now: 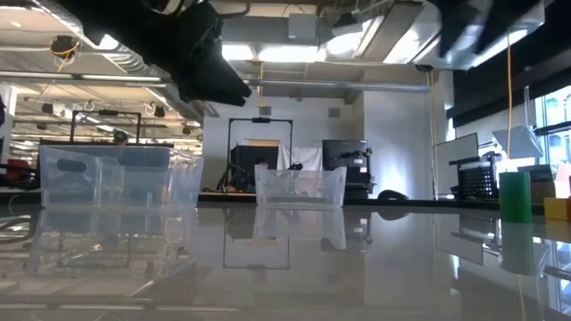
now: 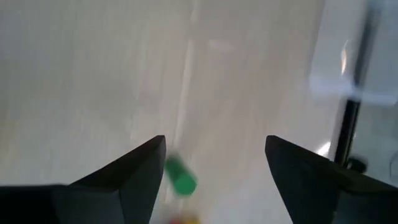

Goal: Sort blocks by size
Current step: Put the yellow square game block into the top left transparent bin

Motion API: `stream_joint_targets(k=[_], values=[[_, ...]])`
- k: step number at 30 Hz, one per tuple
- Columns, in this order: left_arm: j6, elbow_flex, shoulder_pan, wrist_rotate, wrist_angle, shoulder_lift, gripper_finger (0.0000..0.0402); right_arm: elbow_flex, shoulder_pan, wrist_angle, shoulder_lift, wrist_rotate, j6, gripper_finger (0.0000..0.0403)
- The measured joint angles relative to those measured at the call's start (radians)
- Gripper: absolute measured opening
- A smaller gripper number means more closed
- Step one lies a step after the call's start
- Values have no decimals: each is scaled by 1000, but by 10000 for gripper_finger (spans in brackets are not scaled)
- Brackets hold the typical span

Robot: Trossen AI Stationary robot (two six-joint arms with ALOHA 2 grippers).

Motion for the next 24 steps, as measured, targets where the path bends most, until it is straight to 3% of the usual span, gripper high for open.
stream_joint_targets(k=[6, 13, 18, 24], values=[[-1, 0, 0, 0, 64, 58, 155, -116, 78, -87, -10, -43, 174, 280], [1, 0, 1, 0, 83, 94, 155, -237, 105, -107, -17, -139, 261, 280], [58, 0, 8, 0, 108, 100, 155, -321, 21, -151, -63, -173, 303, 280], [104, 0, 21, 0, 138, 100, 155, -397, -178, -149, -114, -215, 259, 280]])
